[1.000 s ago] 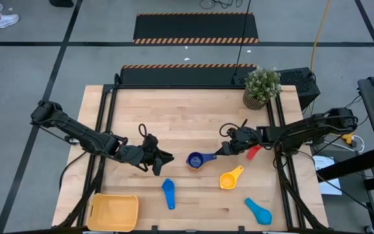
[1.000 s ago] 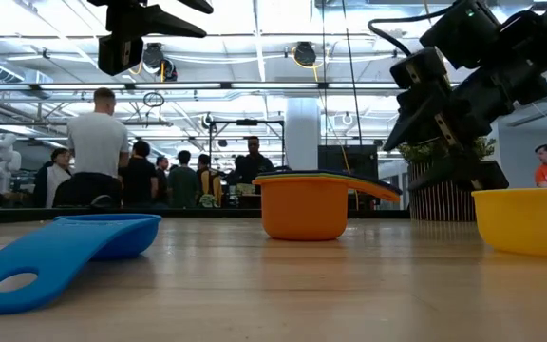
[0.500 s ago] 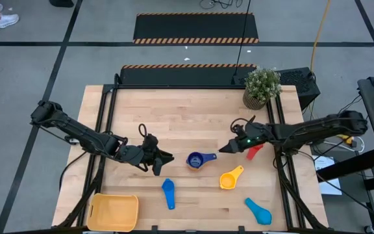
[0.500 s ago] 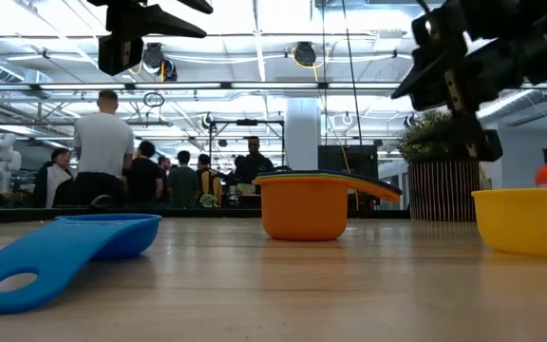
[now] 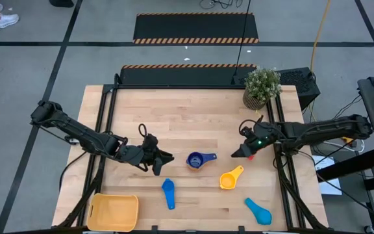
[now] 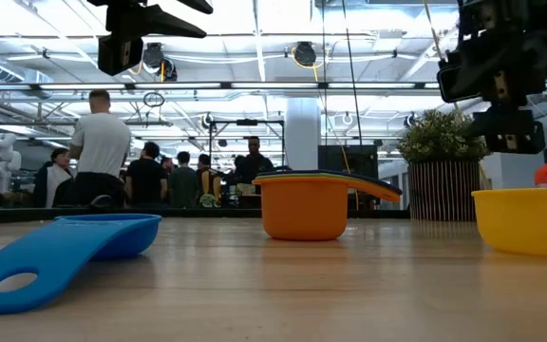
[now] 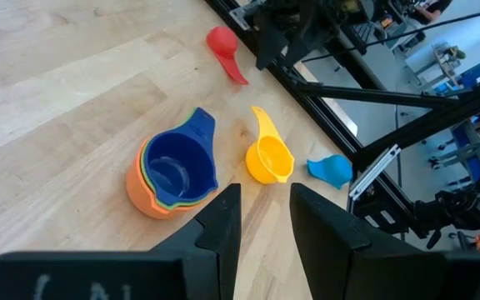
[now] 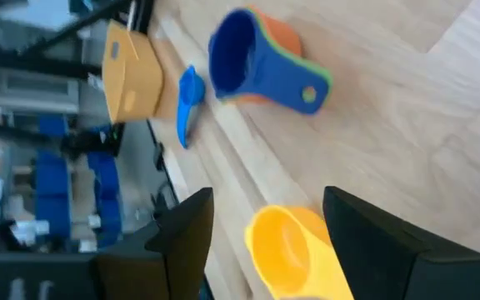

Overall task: Nest measuring cups in basket
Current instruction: Stack the yellow measuring cup on top of the dark blue measuring cup

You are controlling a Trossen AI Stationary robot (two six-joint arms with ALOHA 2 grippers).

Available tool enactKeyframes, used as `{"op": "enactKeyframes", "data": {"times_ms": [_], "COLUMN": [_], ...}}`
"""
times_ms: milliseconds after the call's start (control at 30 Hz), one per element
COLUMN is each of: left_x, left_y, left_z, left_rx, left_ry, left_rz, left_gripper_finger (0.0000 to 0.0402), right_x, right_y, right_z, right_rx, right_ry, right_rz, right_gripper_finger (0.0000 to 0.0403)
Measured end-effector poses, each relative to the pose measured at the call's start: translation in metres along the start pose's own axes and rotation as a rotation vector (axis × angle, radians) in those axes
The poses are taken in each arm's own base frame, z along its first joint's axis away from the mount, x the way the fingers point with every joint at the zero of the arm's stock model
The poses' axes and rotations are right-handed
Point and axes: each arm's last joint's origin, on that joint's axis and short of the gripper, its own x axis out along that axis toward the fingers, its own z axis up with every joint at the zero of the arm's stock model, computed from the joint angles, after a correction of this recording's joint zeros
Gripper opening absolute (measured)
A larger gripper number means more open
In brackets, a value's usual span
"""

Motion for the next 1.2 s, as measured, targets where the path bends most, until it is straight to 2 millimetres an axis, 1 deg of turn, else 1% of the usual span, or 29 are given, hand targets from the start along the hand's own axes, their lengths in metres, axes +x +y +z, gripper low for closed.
{"op": "enactKeyframes", "data": {"times_ms": [300,500,600,800,933,1067,1200], "left_x": [0.0,0.0,0.001,0.002,0.002,0.003,0.003], "left_y": [0.0,-0.001,0.0,0.0,-0.003,-0.002,-0.001], "left_z": [0.0,0.001,0.003,0.007,0.009,0.008,0.009], "left_rx": [-0.041,-0.051,-0.077,-0.12,-0.13,-0.125,-0.115], "left_ry": [-0.002,-0.01,-0.017,-0.038,-0.053,-0.051,-0.078], "left_rz": [-0.003,-0.012,-0.011,-0.022,-0.045,-0.038,-0.015], "left_gripper_finger": [0.0106,0.0106,0.0106,0.0106,0.0106,0.0106,0.0106], "right_x": [-0.004,-0.005,-0.005,-0.005,-0.001,0.005,0.008], "right_y": [-0.002,-0.002,-0.001,-0.001,0.0,0.008,0.022], "right_z": [-0.012,-0.018,-0.018,-0.019,-0.019,-0.016,-0.01], "right_rx": [-0.119,-0.265,-0.304,-0.351,-0.339,-0.293,-0.31], "right_ry": [0.222,0.297,0.321,0.34,0.408,0.441,0.451], "right_rz": [-0.011,0.005,0.027,0.046,0.094,0.171,0.189], "right_gripper_finger": [0.0216,0.0216,0.0216,0.0216,0.0216,0.0216,0.0216]}}
